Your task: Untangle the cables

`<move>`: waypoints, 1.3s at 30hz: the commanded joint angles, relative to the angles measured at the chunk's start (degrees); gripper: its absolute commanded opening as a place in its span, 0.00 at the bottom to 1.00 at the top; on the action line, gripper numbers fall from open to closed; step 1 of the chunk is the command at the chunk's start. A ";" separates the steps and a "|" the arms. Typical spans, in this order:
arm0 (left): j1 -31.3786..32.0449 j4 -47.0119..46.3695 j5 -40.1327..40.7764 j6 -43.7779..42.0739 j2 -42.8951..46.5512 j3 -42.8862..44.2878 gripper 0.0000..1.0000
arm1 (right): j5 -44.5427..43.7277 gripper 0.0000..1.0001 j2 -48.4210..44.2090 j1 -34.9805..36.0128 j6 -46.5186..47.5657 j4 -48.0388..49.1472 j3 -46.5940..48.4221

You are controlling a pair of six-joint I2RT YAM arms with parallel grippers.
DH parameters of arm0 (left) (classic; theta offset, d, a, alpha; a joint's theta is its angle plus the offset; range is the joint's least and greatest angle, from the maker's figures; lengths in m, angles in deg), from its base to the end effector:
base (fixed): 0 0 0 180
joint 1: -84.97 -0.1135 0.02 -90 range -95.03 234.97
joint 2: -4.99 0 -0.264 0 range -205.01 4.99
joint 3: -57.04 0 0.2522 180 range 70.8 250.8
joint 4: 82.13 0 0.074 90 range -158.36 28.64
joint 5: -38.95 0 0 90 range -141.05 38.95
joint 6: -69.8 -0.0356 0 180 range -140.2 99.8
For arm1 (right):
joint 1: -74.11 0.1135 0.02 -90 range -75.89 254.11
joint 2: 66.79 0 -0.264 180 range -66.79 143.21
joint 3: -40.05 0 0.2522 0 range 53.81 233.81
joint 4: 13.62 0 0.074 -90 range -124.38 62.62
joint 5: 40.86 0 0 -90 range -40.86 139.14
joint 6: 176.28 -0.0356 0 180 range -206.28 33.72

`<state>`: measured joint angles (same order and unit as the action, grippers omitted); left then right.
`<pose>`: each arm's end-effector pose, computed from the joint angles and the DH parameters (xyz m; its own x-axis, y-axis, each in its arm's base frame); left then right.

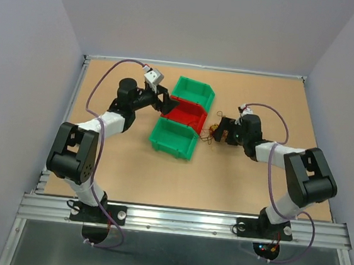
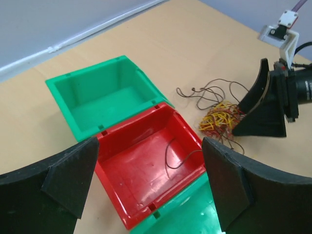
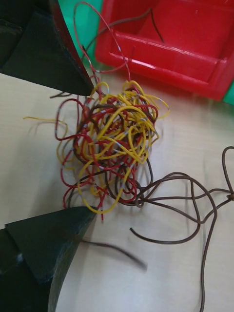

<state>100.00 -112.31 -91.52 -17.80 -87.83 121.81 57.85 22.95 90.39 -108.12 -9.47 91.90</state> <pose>0.3384 -0.1148 0.2623 0.0014 -0.0334 -0.9994 0.8245 0.5656 -0.0177 0.2947 0.0917 0.1620 -0.6429 0.1953 -0.7406 -0.1711 0.9059 0.3874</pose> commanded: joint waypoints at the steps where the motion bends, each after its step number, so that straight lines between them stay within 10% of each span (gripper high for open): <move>1: 1.06 15.70 8.21 -8.45 -0.42 7.69 0.99 | -6.41 1.00 7.44 2.09 1.89 -1.64 7.96; 3: 1.50 20.54 10.31 -10.56 -2.36 12.18 0.99 | -8.36 0.88 9.66 3.06 2.68 -3.31 10.69; 5: 2.20 25.91 11.72 -11.62 -5.34 15.60 0.99 | -8.18 0.48 9.85 3.06 2.60 -4.29 11.22; 10: 2.90 34.00 15.42 -14.52 -9.83 21.23 0.99 | -10.20 0.09 2.39 3.15 1.63 -2.62 6.66; 19: 3.96 42.18 18.76 -18.30 -14.14 25.19 0.82 | -13.72 0.01 -15.62 3.15 1.81 -0.42 -2.83; 25: 2.12 43.86 19.12 -18.22 -21.17 31.34 0.03 | -15.13 0.01 -23.10 3.15 2.51 -1.65 -6.35; 27: 0.89 43.86 18.06 -16.21 -23.72 35.82 0.00 | -13.90 0.01 -25.39 3.15 2.33 -1.65 -6.97; 36: -3.07 46.06 18.92 -11.09 -32.87 55.33 0.02 | -5.55 0.00 -25.31 3.15 2.16 1.25 -7.50; 39: -3.60 44.82 19.46 -10.92 -31.29 55.87 0.66 | -1.25 0.01 -23.82 3.15 2.68 2.56 -7.06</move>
<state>96.79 -65.38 -72.43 -29.71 -122.67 173.65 51.09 -1.77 93.27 -106.51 -11.66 85.56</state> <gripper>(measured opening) 0.458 0.027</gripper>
